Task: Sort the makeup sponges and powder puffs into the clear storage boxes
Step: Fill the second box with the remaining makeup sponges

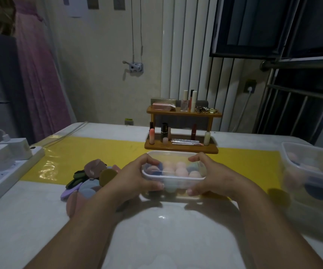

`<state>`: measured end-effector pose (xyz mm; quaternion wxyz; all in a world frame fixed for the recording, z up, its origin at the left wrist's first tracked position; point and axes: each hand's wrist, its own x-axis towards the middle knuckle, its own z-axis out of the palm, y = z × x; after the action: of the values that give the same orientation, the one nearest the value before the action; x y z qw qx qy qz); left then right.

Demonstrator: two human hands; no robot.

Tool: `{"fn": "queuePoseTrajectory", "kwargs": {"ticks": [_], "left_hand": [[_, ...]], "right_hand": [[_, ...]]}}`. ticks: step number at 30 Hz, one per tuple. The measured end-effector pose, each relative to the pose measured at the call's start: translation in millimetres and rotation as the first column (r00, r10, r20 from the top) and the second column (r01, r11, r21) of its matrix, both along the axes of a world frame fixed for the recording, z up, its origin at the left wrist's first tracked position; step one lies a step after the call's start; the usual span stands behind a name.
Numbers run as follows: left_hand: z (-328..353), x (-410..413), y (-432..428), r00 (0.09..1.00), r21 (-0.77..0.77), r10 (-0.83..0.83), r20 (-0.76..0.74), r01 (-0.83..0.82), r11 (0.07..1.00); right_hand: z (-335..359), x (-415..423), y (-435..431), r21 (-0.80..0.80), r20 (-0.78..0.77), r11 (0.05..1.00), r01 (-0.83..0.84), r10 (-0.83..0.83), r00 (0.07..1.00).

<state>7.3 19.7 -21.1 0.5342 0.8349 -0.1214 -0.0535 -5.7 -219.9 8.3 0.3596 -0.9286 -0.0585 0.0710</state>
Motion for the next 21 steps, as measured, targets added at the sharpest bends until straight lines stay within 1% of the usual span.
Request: {"fn": "queuePoseTrajectory", "kwargs": {"ticks": [5,9,10,11,12,13,14,15,16,18,19,21], "left_hand": [[-2.0,-1.3,-3.2,0.994,0.134,0.013,0.112,-0.028,0.991],[-7.1,-0.4,-6.9,0.981,0.152,0.046,0.186,-0.075,0.986],[-8.1,-1.2,-9.0,0.978,0.133,0.074,0.197,-0.101,0.986],[-9.0,-1.8,-12.1,0.981,0.061,0.099,0.168,-0.111,0.992],[-8.8,-3.4,-16.3,0.990,-0.090,0.116,0.079,-0.109,0.990],[-6.8,-5.3,-20.8,0.991,-0.267,0.124,-0.043,-0.131,0.955],[-5.8,-5.9,-24.0,0.979,-0.390,0.134,-0.155,-0.185,0.902],[-6.7,-3.5,-25.2,0.967,-0.452,0.157,-0.202,-0.234,0.861],[-8.1,-0.7,-25.5,0.960,-0.440,0.202,-0.196,-0.270,0.856],[-10.3,3.6,-24.0,0.941,-0.327,0.305,-0.147,-0.337,0.883],[-11.2,5.5,-24.0,0.931,-0.297,0.337,-0.138,-0.363,0.883],[-11.9,7.9,-25.1,0.921,-0.290,0.370,-0.123,-0.390,0.874]], "right_hand": [[-2.7,2.4,1.7,-0.018,0.065,0.998,0.061,-0.060,0.996],[-8.7,6.1,1.4,0.029,0.086,0.996,0.088,-0.090,0.992],[-9.5,6.5,1.9,0.025,0.090,0.996,0.083,-0.085,0.992],[-9.7,7.0,1.7,0.022,0.089,0.997,0.077,-0.079,0.993],[-9.1,7.1,0.9,0.034,0.079,0.997,0.071,-0.074,0.994],[-7.6,7.1,-0.5,0.074,0.057,0.994,0.075,-0.079,0.995],[-4.8,5.9,-1.7,0.131,0.015,0.987,0.089,-0.092,0.996],[-2.2,5.0,-2.8,0.180,-0.036,0.978,0.105,-0.100,0.994],[-0.6,5.1,-4.0,0.199,-0.078,0.973,0.115,-0.102,0.992],[0.7,7.0,-4.5,0.181,-0.124,0.975,0.131,-0.110,0.986],[1.2,7.1,-2.1,0.177,-0.128,0.974,0.142,-0.120,0.984],[0.5,6.9,3.0,0.181,-0.104,0.968,0.173,-0.156,0.982]]}}
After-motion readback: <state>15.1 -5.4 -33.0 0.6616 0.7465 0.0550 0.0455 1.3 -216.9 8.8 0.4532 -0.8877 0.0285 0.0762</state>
